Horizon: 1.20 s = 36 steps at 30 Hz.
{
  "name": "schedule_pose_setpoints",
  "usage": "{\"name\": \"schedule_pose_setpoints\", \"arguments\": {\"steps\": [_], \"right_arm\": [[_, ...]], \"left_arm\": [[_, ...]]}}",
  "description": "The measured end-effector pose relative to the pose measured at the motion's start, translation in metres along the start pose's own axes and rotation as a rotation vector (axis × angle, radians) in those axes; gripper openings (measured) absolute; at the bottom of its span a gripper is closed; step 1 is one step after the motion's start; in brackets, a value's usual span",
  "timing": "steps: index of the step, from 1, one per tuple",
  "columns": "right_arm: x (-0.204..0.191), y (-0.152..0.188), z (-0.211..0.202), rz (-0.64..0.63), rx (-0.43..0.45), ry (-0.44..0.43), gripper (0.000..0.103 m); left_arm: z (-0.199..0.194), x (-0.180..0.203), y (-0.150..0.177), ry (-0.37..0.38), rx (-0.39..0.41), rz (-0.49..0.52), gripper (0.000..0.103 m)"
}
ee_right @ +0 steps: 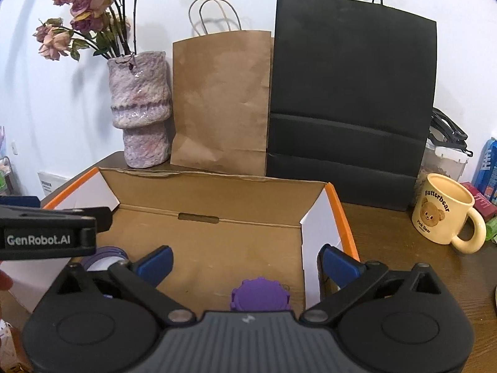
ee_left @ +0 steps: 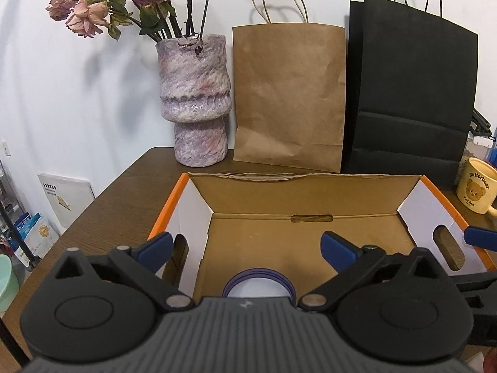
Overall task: Organize rigid objects
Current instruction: 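Open both tools to release the cap and lid inside the box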
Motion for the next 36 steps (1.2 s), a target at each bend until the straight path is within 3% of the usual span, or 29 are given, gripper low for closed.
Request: {"name": "schedule_pose_setpoints", "arguments": {"steps": [15, 36], "right_arm": [[0.001, -0.003, -0.005, 0.000, 0.009, -0.002, 0.103], [0.007, 0.007, -0.055, 0.006, 0.073, -0.012, 0.103]], "left_arm": [[-0.006, -0.001, -0.001, 0.002, 0.011, -0.002, 0.103], [-0.056, 0.000, 0.005, 0.020, 0.061, 0.003, 0.103]]}}
Point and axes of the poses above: each gripper's, at about its wrist camera, not at the fingertips, and z roughly the way its jaws point, x to its right, y to its underside, the point moved 1 cm from there along z, roughly the way its jaws point, and after that the axes turned 13 degrees about y, right-handed, at the moved point
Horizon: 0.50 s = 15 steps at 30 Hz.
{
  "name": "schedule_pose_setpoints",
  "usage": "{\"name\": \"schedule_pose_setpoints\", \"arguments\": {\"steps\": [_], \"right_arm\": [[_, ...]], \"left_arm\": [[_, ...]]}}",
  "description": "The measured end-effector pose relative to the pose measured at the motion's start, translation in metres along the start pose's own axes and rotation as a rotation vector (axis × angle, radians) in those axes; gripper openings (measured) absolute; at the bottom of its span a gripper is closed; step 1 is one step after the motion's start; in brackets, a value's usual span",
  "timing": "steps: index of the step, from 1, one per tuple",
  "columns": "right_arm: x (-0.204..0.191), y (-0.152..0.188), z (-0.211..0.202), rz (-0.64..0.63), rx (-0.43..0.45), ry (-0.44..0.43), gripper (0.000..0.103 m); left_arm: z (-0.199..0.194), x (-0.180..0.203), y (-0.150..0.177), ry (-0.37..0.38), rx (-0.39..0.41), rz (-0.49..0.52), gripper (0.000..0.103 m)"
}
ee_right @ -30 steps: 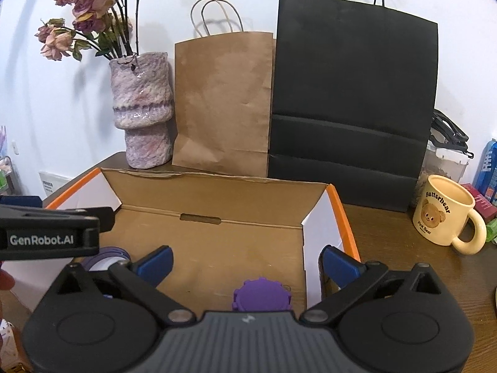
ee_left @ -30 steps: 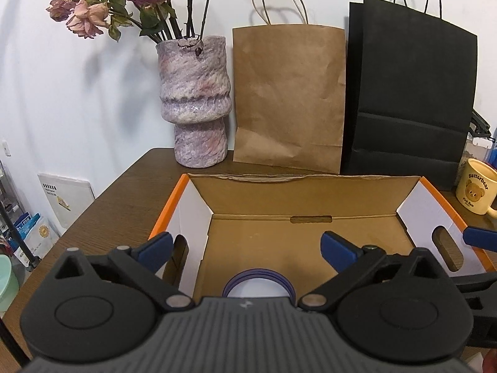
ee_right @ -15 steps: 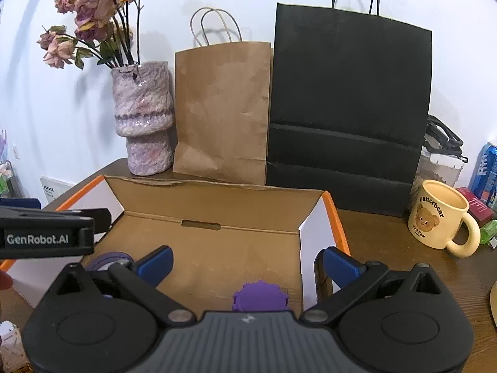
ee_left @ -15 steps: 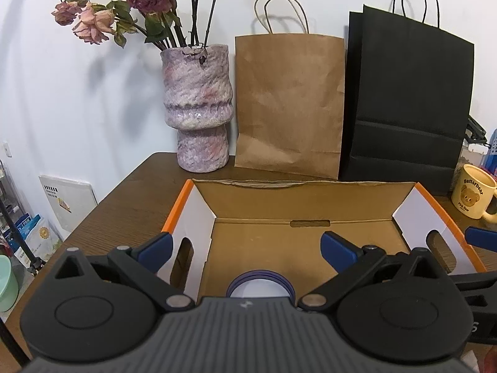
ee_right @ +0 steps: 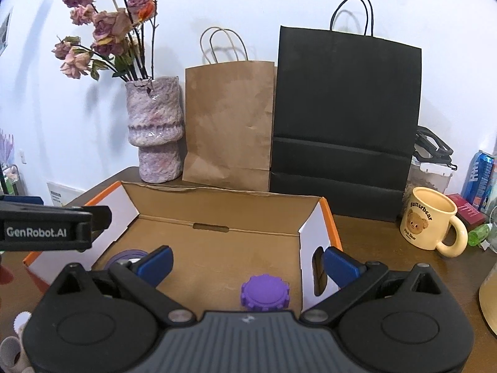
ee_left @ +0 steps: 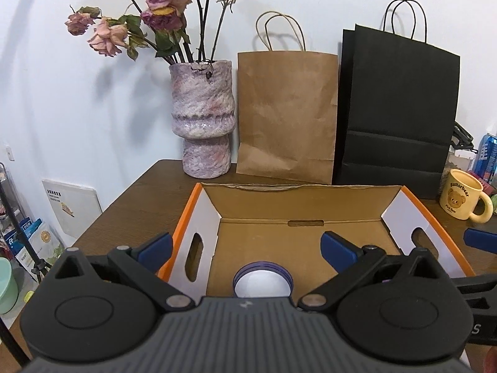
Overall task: Organize rigid objects
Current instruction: 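Open both tools to release the cap and lid inside the box, then move both tools back toward the remaining items on the table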
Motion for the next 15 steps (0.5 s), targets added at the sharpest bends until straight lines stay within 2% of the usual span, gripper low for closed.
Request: {"name": "schedule_pose_setpoints", "arguments": {"steps": [15], "right_arm": [[0.003, 0.021, -0.054, 0.027, 0.025, -0.007, 0.103]], "left_arm": [[-0.052, 0.000, 0.022, 0.011, 0.011, 0.015, 0.103]]}}
Point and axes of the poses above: each gripper's, at about its wrist camera, not at the fingertips, and z roughly the way its jaws point, x to its right, y to its underside, the point moved 1 cm from there along z, roughly the way its jaws point, and after that the axes turned 13 degrees about y, right-handed, at the moved point
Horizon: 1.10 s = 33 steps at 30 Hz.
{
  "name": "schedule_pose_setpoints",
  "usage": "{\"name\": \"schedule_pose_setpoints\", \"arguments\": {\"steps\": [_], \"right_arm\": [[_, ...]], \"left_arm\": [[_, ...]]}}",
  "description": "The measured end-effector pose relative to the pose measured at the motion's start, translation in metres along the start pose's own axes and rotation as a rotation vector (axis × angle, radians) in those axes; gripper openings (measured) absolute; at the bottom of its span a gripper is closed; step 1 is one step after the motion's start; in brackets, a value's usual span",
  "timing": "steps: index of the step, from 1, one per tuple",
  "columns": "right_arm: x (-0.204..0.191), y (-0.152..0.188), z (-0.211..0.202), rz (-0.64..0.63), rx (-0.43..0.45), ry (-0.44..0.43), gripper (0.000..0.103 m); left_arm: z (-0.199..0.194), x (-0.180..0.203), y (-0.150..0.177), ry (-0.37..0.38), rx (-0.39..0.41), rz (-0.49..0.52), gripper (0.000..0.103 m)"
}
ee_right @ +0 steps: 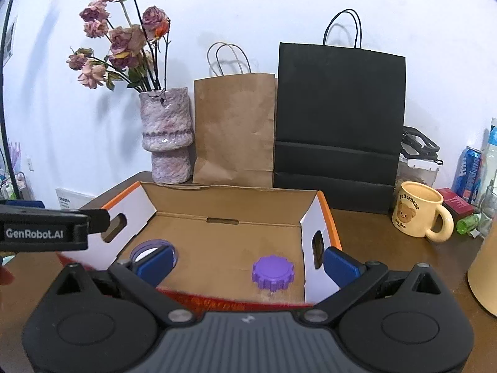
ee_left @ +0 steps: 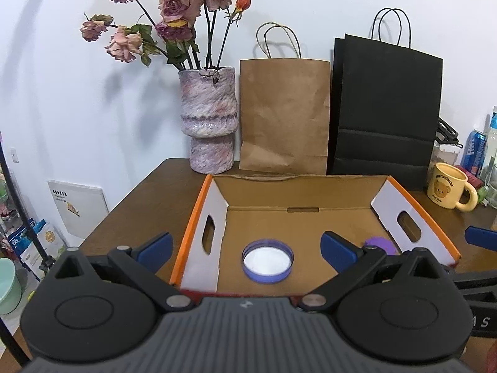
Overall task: Organize rigid objects
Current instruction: 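Move both tools back toward the remaining items on the table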
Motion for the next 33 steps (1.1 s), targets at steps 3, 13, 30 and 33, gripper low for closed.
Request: {"name": "schedule_pose_setpoints", "arguments": {"steps": [3, 13, 30, 33], "right_arm": [[-0.001, 0.006, -0.012, -0.003, 0.000, -0.003, 0.103], [-0.006, 0.029, -0.053, -0.012, 0.002, -0.011, 0.103], [-0.009, 0.071, -0.092, -0.035, -0.037, -0.001, 0.103], [-0.012, 0.078, -0.096, -0.050, -0.045, -0.003, 0.103]], "left_arm": [[-0.011, 0.000, 0.007, 0.002, -0.004, 0.000, 0.103], [-0.048, -0.002, 0.031, 0.012, -0.010, -0.002, 0.103], [-0.084, -0.012, 0.073, 0.018, -0.053, -0.002, 0.103], [-0.087, -0.015, 0.081, 0.019, -0.063, -0.004, 0.103]]}}
Point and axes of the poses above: each gripper's, at about its wrist camera, not at the fingertips, and z roughly the way its jaws point, x to its right, y to its underside, the point moved 1 cm from there along z, roughly the way its jaws point, and after that the axes turned 13 degrees about y, right-handed, at the moved point
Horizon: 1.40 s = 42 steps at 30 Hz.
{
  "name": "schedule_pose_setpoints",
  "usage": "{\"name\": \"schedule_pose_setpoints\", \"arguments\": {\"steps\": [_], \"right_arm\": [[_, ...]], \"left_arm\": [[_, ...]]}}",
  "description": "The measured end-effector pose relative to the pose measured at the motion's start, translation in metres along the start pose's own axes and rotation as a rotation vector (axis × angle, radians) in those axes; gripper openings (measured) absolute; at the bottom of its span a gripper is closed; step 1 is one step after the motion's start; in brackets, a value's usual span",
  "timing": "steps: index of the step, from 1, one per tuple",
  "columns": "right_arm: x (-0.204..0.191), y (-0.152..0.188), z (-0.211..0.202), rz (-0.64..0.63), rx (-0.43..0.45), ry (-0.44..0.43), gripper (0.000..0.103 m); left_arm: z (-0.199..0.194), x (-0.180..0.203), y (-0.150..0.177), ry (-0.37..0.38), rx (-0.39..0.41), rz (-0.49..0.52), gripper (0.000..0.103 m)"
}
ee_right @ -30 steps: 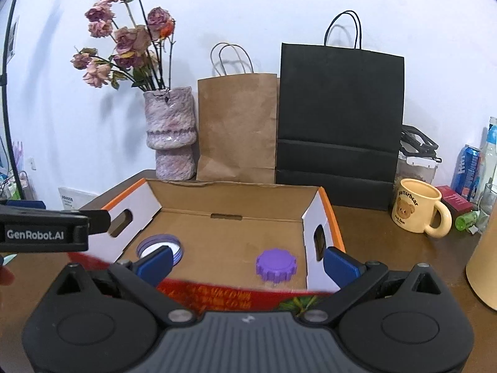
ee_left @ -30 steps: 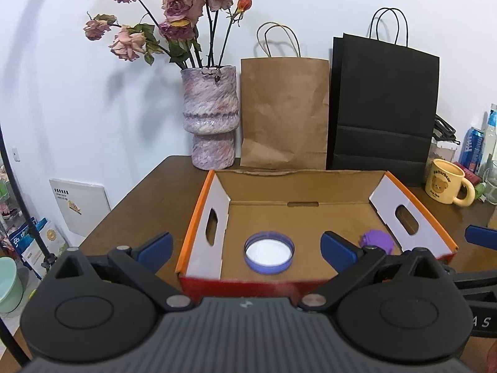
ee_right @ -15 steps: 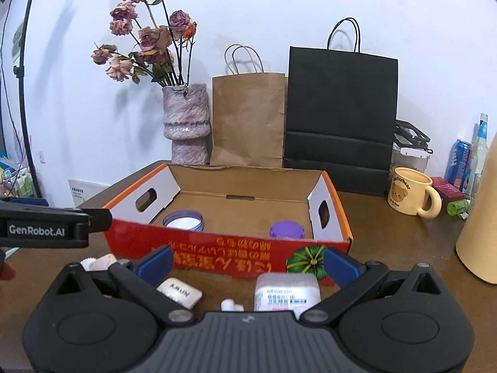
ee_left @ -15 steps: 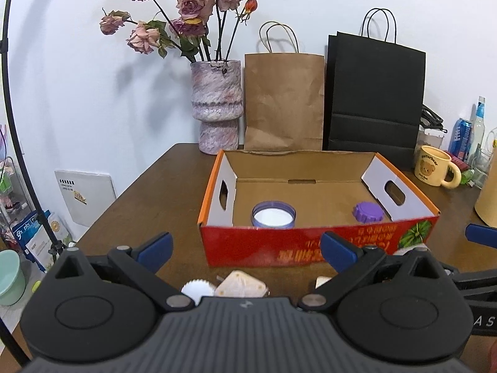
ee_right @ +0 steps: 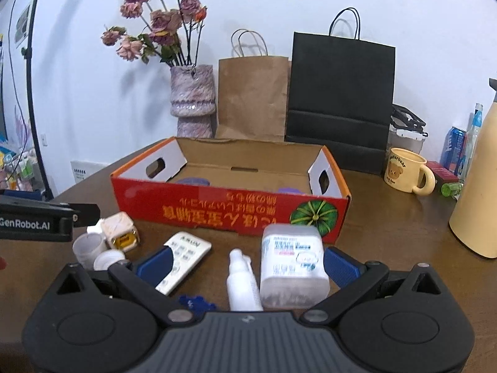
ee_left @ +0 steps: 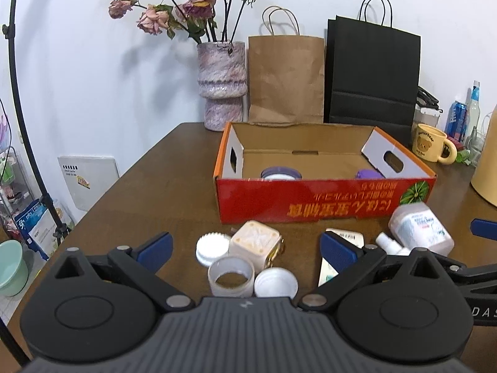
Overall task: Organize rigid objects
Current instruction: 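Move both tools back toward the remaining items on the table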
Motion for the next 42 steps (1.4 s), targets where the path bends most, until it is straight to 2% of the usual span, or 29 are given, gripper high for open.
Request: {"name": "schedule_pose_setpoints", "arguments": {"steps": [24, 26, 33, 39, 42], "right_arm": [[-0.022, 0.041, -0.020, -0.094, -0.039, -0.046, 0.102], [-0.025, 0.042, -0.019, -0.105, -0.042, -0.056, 0.100], [-0.033, 0.043, -0.008, -0.137, -0.077, -0.085, 0.080], [-0.038, 0.039, 0.001, -0.153, -0.084, -0.084, 0.077], [-0.041, 0.037, 0.005, -0.160, -0.090, -0.089, 0.066]], "left_arm": [[-0.008, -0.016, 0.047, 0.004, -0.066, 0.013, 0.103], [-0.008, -0.019, 0.048, 0.000, -0.070, 0.010, 0.103], [-0.006, -0.029, 0.049, -0.004, -0.072, -0.002, 0.103], [-0.004, -0.034, 0.049, -0.001, -0.073, -0.008, 0.103], [-0.003, -0.036, 0.049, 0.000, -0.076, -0.008, 0.103]]}}
Point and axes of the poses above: each gripper's, at about its wrist camera, not at the fingertips, and z roughly the way its jaws point, x to its right, y to its underside, the point moved 1 cm from there along z, roughly the way its jaws point, and after that the axes turned 13 degrees about y, right-handed, at the moved point
